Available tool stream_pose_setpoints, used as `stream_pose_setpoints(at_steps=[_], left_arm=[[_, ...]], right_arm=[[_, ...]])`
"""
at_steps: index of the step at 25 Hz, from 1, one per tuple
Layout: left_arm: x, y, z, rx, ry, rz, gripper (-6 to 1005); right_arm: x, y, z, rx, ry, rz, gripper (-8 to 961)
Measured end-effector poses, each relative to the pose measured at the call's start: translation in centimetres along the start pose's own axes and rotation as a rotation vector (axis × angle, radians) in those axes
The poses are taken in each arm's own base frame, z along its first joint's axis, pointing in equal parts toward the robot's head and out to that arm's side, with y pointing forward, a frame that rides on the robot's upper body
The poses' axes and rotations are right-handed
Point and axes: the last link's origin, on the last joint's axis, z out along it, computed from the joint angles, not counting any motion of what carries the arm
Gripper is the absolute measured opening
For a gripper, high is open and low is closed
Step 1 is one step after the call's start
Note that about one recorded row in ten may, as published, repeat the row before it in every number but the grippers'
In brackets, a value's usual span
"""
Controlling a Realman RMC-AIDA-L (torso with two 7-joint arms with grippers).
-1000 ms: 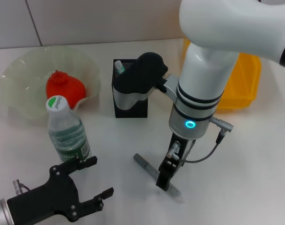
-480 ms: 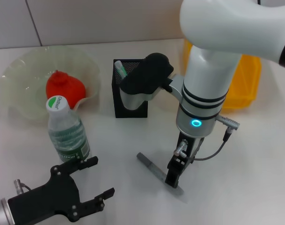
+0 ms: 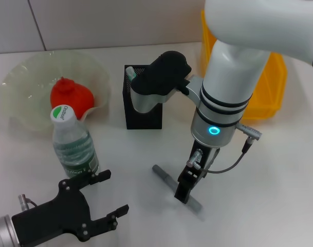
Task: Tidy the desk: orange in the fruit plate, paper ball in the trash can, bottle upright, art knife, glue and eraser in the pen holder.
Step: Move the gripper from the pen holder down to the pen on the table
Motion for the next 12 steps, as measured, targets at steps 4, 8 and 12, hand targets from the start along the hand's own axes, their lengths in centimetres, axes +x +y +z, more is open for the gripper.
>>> stream_pose_setpoints(at_steps=[4,8,12], left_arm=[[0.09,-0.1,0.1,-0.002,0.001,0.004,784],[0.15,-0.17,0.18,-0.004,0.003,0.006,785],[0.15,-0.17,0.18,-0.004,0.002,0.006,785]], right_arm=[[-0.1,0.1,0.16,-0.005,0.002,-0.001,781],[-0.27,0.19,0.16,-0.004,-0.002,-0.004,781],[-0.29,0.19,0.16,-0.005,-0.003,-0.004,780]])
